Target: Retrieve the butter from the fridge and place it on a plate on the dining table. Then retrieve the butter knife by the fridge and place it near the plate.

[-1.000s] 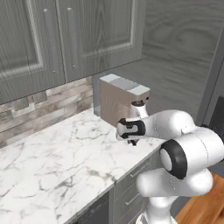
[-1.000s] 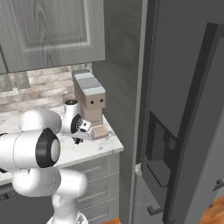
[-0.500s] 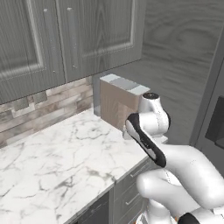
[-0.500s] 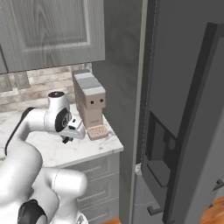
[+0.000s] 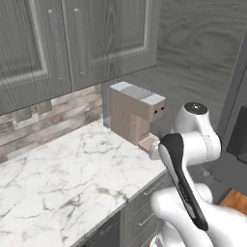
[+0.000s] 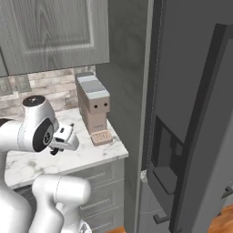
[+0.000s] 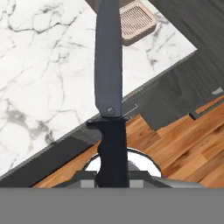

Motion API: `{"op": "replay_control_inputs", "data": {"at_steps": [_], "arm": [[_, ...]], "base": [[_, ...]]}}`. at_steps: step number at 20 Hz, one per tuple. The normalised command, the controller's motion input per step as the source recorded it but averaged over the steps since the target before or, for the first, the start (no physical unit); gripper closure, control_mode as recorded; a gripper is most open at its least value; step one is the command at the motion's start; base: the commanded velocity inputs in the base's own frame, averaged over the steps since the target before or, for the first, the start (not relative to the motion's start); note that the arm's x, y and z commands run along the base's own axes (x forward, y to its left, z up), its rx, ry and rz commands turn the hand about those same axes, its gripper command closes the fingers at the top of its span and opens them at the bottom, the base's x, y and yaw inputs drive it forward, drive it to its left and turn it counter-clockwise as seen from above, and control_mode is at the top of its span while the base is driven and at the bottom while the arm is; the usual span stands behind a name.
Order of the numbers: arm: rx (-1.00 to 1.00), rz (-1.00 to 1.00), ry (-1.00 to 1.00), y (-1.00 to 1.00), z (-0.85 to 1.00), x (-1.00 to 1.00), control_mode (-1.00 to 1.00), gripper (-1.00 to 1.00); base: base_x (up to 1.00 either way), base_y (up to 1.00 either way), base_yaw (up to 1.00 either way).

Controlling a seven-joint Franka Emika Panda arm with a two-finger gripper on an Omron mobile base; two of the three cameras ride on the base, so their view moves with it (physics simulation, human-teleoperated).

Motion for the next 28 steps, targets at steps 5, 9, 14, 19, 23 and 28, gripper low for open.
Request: {"op": "replay_control_inputs", "data": {"at_steps": [5, 9, 14, 19, 23, 28], "arm": [[0.00, 0.02, -0.22, -0.03, 0.47, -0.32, -1.00, 1.00], [0.00, 0.02, -0.16, 0.00, 0.21, -0.06, -1.00, 1.00], [0.00, 0.00, 0.00, 0.00, 0.01, 0.00, -1.00, 1.00], [0.00, 0.00, 0.00, 0.00, 0.00, 0.00, -1.00, 1.00], [0.00, 0.00, 0.00, 0.00, 0.00, -0.19, 1.00, 1.00], [0.00, 0.00, 0.00, 0.00, 0.00, 0.00, 1.00, 1.00]], "base": [[0.00, 0.00, 0.00], [0.00, 0.00, 0.00], [0.00, 0.00, 0.00], [0.00, 0.00, 0.00], [-0.17, 0.00, 0.00], [-0.96, 0.00, -0.07]]}}
